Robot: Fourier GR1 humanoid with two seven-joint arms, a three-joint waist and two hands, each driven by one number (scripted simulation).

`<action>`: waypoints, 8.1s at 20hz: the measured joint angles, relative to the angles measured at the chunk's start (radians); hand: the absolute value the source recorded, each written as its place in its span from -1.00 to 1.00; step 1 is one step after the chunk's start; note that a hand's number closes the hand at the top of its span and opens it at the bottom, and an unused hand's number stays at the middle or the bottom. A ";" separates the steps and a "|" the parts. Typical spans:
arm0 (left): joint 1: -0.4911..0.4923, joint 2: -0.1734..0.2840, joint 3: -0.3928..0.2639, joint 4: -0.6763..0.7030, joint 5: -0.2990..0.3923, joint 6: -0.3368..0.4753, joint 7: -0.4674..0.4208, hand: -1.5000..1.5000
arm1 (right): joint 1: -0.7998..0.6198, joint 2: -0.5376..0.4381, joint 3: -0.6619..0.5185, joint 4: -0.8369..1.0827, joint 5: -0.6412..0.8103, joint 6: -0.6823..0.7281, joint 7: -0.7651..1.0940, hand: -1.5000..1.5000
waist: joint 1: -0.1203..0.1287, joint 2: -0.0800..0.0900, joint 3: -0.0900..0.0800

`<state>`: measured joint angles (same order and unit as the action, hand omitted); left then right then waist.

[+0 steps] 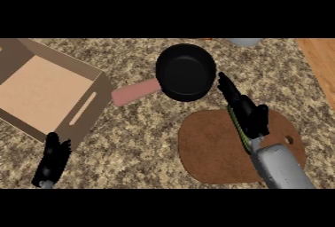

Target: Pick the squash from the cutting board and place it in the pot

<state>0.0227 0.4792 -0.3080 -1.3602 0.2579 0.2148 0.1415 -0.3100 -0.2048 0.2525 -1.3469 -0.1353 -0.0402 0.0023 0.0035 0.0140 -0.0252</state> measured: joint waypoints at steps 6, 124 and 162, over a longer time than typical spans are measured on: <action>0.022 -0.010 0.059 -0.129 0.045 0.062 0.029 0.00 | -0.103 -0.115 -0.097 0.076 -0.091 0.215 -0.140 1.00 | 0.031 -0.003 0.023; -0.083 -0.079 0.214 -0.625 -0.026 0.081 0.010 0.00 | -0.196 -0.306 0.024 -0.344 0.198 0.422 -0.380 1.00 | -0.015 -0.027 0.042; -0.185 -0.123 0.182 -0.601 -0.054 0.053 0.019 0.00 | -0.719 0.065 0.034 0.718 0.528 0.187 -0.509 -1.00 | 0.080 0.015 0.043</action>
<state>-0.1622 0.3565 -0.1258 -1.9609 0.2039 0.2680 0.1609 -1.0286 -0.1399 0.2863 -0.6290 0.3923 0.1464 -0.5070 0.0835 0.0293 0.0178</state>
